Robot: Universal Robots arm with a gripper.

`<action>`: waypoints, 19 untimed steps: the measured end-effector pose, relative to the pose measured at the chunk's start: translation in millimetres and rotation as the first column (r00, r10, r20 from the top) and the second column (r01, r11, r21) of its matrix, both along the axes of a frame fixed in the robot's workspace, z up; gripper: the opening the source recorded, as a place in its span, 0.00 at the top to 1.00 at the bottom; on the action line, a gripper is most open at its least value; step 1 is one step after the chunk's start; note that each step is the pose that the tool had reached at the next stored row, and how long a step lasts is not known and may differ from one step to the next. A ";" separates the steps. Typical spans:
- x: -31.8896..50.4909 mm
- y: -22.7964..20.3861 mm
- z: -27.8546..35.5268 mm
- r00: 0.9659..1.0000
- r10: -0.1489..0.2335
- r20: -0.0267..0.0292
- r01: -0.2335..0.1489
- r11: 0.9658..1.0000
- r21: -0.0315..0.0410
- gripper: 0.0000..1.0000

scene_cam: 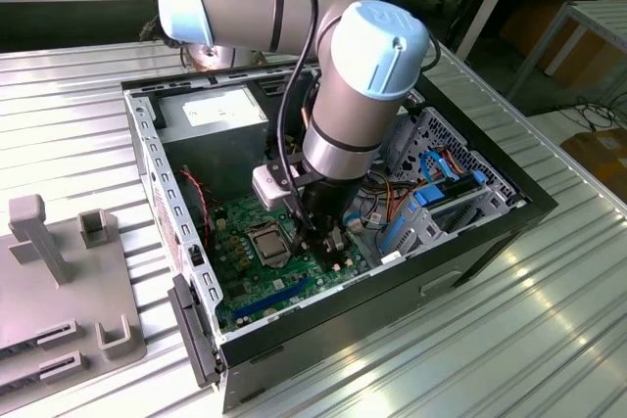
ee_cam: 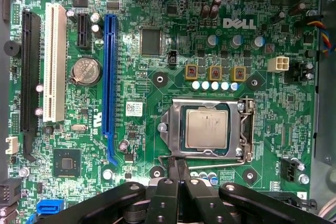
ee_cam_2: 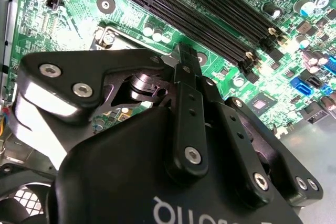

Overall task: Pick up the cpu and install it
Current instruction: 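Install the first cpu locking lever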

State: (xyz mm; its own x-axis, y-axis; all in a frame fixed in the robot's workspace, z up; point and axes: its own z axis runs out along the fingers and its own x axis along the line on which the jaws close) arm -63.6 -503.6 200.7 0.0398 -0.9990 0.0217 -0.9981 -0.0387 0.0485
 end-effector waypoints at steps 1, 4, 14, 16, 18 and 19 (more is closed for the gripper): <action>0.1 0.0 -0.5 1.000 0.000 0.001 0.000 1.000 0.000 0.89; -0.3 0.0 -1.5 1.000 0.000 0.002 0.000 1.000 0.000 0.89; -2.5 0.0 23.2 1.000 0.000 0.003 0.000 1.000 0.001 0.89; -2.5 0.0 26.6 1.000 0.000 0.003 0.000 1.000 0.002 0.89; -3.7 0.1 26.9 1.000 0.000 0.003 0.000 1.000 0.002 0.89; -5.1 0.0 27.0 1.000 0.000 0.003 0.000 1.000 0.002 0.89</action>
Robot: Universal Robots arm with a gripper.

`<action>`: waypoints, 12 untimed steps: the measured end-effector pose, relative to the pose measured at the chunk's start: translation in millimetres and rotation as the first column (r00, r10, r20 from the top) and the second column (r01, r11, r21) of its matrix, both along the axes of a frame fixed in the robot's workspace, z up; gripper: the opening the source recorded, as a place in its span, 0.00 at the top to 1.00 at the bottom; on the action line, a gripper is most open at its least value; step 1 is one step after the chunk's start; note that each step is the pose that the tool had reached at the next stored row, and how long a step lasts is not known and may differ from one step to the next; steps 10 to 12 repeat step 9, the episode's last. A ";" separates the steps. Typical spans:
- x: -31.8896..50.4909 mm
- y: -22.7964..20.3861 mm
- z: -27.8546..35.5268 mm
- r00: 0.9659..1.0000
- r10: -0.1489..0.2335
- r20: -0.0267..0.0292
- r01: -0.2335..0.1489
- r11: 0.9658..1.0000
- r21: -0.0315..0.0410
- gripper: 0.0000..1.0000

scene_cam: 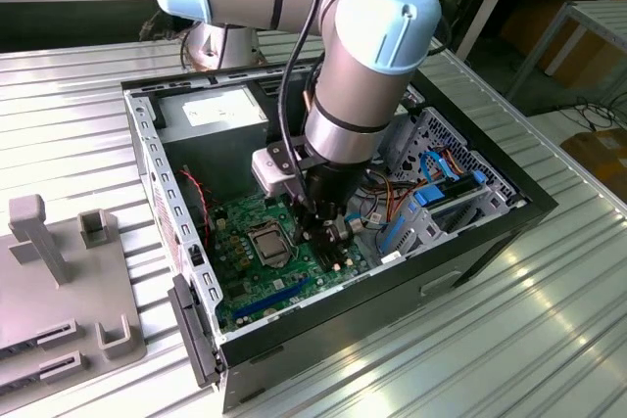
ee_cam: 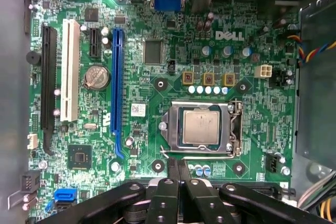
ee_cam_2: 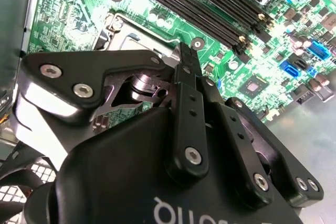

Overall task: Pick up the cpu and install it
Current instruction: 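Install the first cpu locking lever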

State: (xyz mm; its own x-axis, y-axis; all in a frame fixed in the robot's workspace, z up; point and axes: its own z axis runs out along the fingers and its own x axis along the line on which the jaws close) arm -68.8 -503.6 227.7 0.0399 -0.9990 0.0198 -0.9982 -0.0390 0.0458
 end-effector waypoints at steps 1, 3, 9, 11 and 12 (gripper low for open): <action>-1.7 0.0 0.0 1.000 0.000 0.000 0.000 1.000 0.000 0.89; -4.4 0.1 0.0 1.000 0.000 0.000 0.000 1.000 0.001 0.89; -6.6 0.0 0.0 1.000 0.000 0.000 0.000 1.000 0.001 0.89; -6.6 0.0 0.0 1.000 0.000 0.000 0.000 1.000 0.001 0.89; -6.6 0.0 0.0 1.000 0.000 0.000 0.000 1.000 0.001 0.89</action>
